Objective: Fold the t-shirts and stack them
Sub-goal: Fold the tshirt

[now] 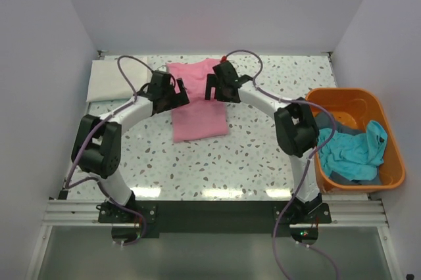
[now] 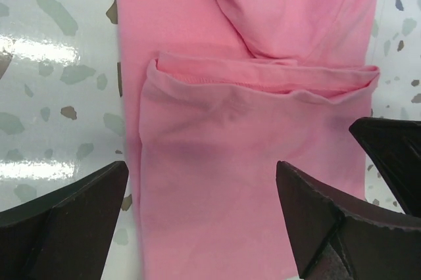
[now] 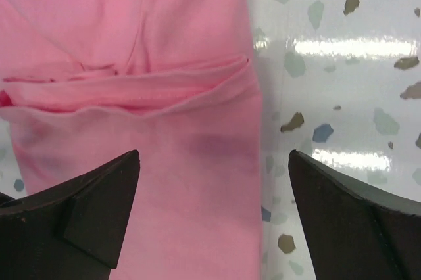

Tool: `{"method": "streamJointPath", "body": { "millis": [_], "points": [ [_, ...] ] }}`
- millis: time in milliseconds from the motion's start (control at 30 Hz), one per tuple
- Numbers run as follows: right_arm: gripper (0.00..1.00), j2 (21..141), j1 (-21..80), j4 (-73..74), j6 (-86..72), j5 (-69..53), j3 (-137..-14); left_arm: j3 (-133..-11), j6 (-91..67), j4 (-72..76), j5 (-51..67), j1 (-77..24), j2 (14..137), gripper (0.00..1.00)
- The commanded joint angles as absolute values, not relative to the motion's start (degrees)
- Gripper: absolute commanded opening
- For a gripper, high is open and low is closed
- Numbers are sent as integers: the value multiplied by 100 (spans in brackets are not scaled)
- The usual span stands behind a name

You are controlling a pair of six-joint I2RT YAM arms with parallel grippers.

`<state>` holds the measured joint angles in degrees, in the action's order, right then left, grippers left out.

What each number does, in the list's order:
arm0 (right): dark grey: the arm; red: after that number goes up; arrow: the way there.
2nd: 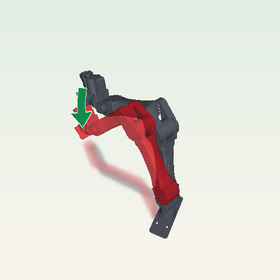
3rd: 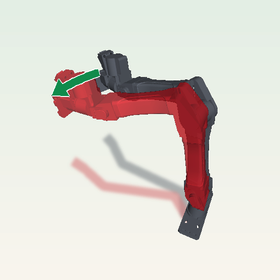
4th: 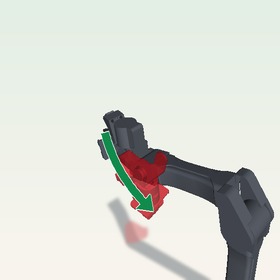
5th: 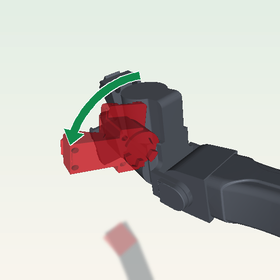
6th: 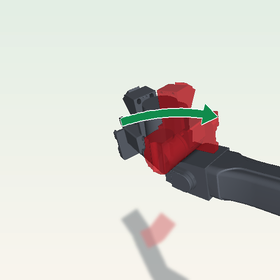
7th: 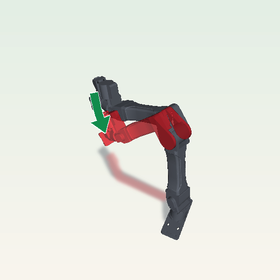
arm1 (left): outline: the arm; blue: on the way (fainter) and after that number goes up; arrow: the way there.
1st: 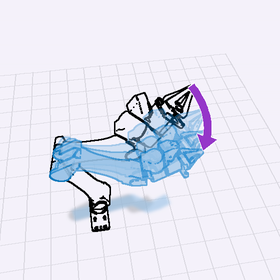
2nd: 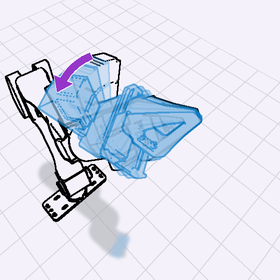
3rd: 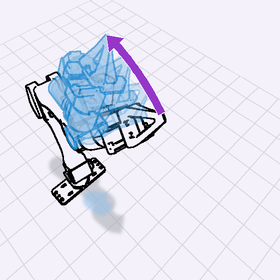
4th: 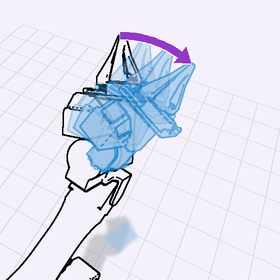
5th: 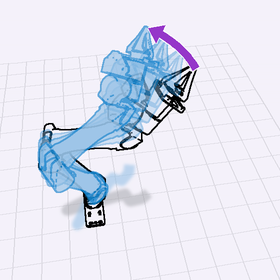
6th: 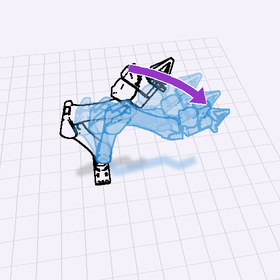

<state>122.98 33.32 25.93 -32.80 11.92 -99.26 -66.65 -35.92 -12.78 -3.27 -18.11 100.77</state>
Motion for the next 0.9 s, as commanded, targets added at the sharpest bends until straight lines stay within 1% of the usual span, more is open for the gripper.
{"method": "streamJointPath", "body": {
  "millis": [0,67,100,267,333,400,433,467,500,533,567,600,633,733,767,800,833,867],
  "points": [
    [99,11419,3349,2550,-3225,1003,-9494,-6225,-3595,-932,-141,-1793,9379,100],
    [99,11040,3357,2452,-3269,818,-8932,-5960,-3603,-1002,-27,-1793,9133,100],
    [99,10926,3357,2452,-3313,565,-8538,-5637,-3604,-993,-26,-1793,9045,100],
    [97,10205,3357,1908,-3611,-26,-7174,-4695,-3709,-914,553,-1811,8456,100],
    [90,10090,3357,1733,-3682,-280,-6770,-4290,-3805,-730,781,-1828,8246,100],
    [82,10011,3357,1600,-3796,-351,-6531,-3948,-3893,-546,870,-1907,8139,100],
    [77,10002,3357,1513,-3840,-334,-6382,-3868,-3911,-501,914,-1933,8104,98],
    [66,10011,3357,1477,-3910,-334,-6329,-3728,-3981,-457,914,-1968,8104,94],
    [62,10028,3357,1433,-3955,-334,-6241,-3657,-4008,-335,940,-2012,8112,91],
    [59,10063,3357,1320,-3990,-334,-6214,-3621,-4017,-282,967,-2030,8182,84],
    [56,10142,3357,1336,-4016,-351,-6223,-3578,-4051,-229,949,-2039,8235,80],
    [55,10186,3357,1362,-4025,-343,-6257,-3577,-4052,-246,854,-2030,8279,76],
    [54,10213,3357,1336,-4025,-343,-6240,-3586,-4060,-272,774,-2030,8384,69],
    [49,10318,3357,1195,-4069,-387,-6117,-3604,-4034,-281,651,-2039,8490,56],
    [47,10379,3357,1213,-4104,-378,-6126,-3586,-4025,-290,659,-2056,8490,44],
    [45,10423,3357,1204,-4131,-413,-6100,-3569,-4034,-281,659,-2065,8490,40],
    [41,10433,3357,1047,-4166,-483,-6056,-3542,-4043,-246,659,-2074,8464,28],
    [35,10441,3357,950,-4218,-553,-6003,-3498,-4043,-211,668,-2074,8446,21]
  ]
}}
